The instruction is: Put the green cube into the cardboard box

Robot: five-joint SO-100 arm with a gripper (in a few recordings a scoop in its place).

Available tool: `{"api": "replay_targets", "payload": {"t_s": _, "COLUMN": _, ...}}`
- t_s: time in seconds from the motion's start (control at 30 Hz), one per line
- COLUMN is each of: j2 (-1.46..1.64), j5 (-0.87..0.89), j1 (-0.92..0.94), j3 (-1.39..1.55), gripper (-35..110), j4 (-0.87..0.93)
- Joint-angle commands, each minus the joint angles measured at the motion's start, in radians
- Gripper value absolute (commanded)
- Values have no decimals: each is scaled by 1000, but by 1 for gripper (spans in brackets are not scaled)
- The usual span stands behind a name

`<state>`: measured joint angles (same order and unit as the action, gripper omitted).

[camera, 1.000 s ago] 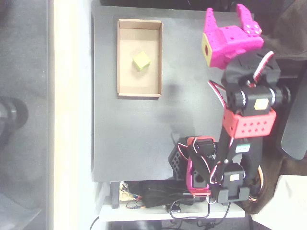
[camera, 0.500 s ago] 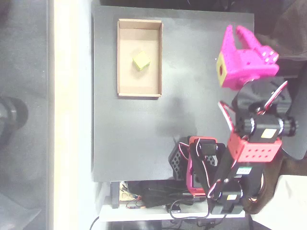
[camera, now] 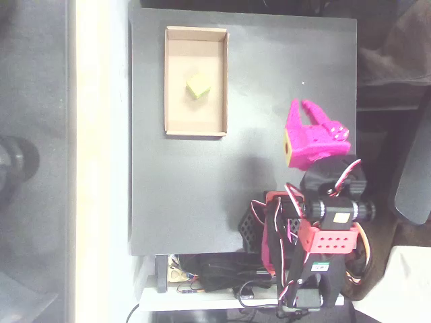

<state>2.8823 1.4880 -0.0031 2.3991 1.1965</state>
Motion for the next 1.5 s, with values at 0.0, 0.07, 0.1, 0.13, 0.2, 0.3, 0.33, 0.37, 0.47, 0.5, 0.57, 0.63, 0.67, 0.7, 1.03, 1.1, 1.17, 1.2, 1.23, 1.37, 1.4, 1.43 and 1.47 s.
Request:
{"api": "replay_targets", "payload": {"t_s": 0.0, "j2": 97, "j5": 6, "j1": -8, "j3": 149, "gripper": 3, "j4": -5}}
{"api": "replay_targets", "payload": {"t_s": 0.07, "j2": 150, "j5": 6, "j1": -3, "j3": 233, "gripper": 3, "j4": -5}}
{"api": "replay_targets", "payload": {"t_s": 0.1, "j2": 175, "j5": 6, "j1": -3, "j3": 275, "gripper": 3, "j4": -5}}
{"api": "replay_targets", "payload": {"t_s": 0.13, "j2": 201, "j5": 6, "j1": -5, "j3": 314, "gripper": 3, "j4": -5}}
{"api": "replay_targets", "payload": {"t_s": 0.2, "j2": 247, "j5": 6, "j1": -8, "j3": 396, "gripper": 3, "j4": -5}}
{"api": "replay_targets", "payload": {"t_s": 0.3, "j2": 293, "j5": 6, "j1": -6, "j3": 520, "gripper": 3, "j4": -3}}
{"api": "replay_targets", "payload": {"t_s": 0.33, "j2": 304, "j5": 6, "j1": -5, "j3": 552, "gripper": 3, "j4": 2}}
{"api": "replay_targets", "payload": {"t_s": 0.37, "j2": 316, "j5": 6, "j1": -2, "j3": 574, "gripper": 3, "j4": 5}}
{"api": "replay_targets", "payload": {"t_s": 0.47, "j2": 347, "j5": 6, "j1": 2, "j3": 615, "gripper": 3, "j4": 8}}
{"api": "replay_targets", "payload": {"t_s": 0.5, "j2": 353, "j5": 6, "j1": 0, "j3": 621, "gripper": 3, "j4": 8}}
{"api": "replay_targets", "payload": {"t_s": 0.57, "j2": 359, "j5": 6, "j1": 0, "j3": 637, "gripper": 3, "j4": 8}}
{"api": "replay_targets", "payload": {"t_s": 0.63, "j2": 360, "j5": 14, "j1": 2, "j3": 660, "gripper": 3, "j4": 9}}
{"api": "replay_targets", "payload": {"t_s": 0.67, "j2": 360, "j5": 15, "j1": 2, "j3": 673, "gripper": 3, "j4": 9}}
{"api": "replay_targets", "payload": {"t_s": 0.7, "j2": 360, "j5": 15, "j1": 2, "j3": 684, "gripper": 3, "j4": 9}}
{"api": "replay_targets", "payload": {"t_s": 1.03, "j2": 368, "j5": 8, "j1": 2, "j3": 755, "gripper": 3, "j4": 11}}
{"api": "replay_targets", "payload": {"t_s": 1.1, "j2": 391, "j5": 8, "j1": 2, "j3": 756, "gripper": 3, "j4": 21}}
{"api": "replay_targets", "payload": {"t_s": 1.17, "j2": 407, "j5": 8, "j1": 2, "j3": 756, "gripper": 3, "j4": 54}}
{"api": "replay_targets", "payload": {"t_s": 1.2, "j2": 408, "j5": 8, "j1": 2, "j3": 756, "gripper": 3, "j4": 77}}
{"api": "replay_targets", "payload": {"t_s": 1.23, "j2": 411, "j5": 8, "j1": 2, "j3": 756, "gripper": 3, "j4": 103}}
{"api": "replay_targets", "payload": {"t_s": 1.37, "j2": 457, "j5": 8, "j1": 2, "j3": 756, "gripper": 3, "j4": 196}}
{"api": "replay_targets", "payload": {"t_s": 1.4, "j2": 459, "j5": 8, "j1": 2, "j3": 756, "gripper": 3, "j4": 210}}
{"api": "replay_targets", "payload": {"t_s": 1.43, "j2": 459, "j5": 8, "j1": 2, "j3": 756, "gripper": 3, "j4": 218}}
{"api": "replay_targets", "payload": {"t_s": 1.47, "j2": 459, "j5": 14, "j1": 2, "j3": 756, "gripper": 3, "j4": 219}}
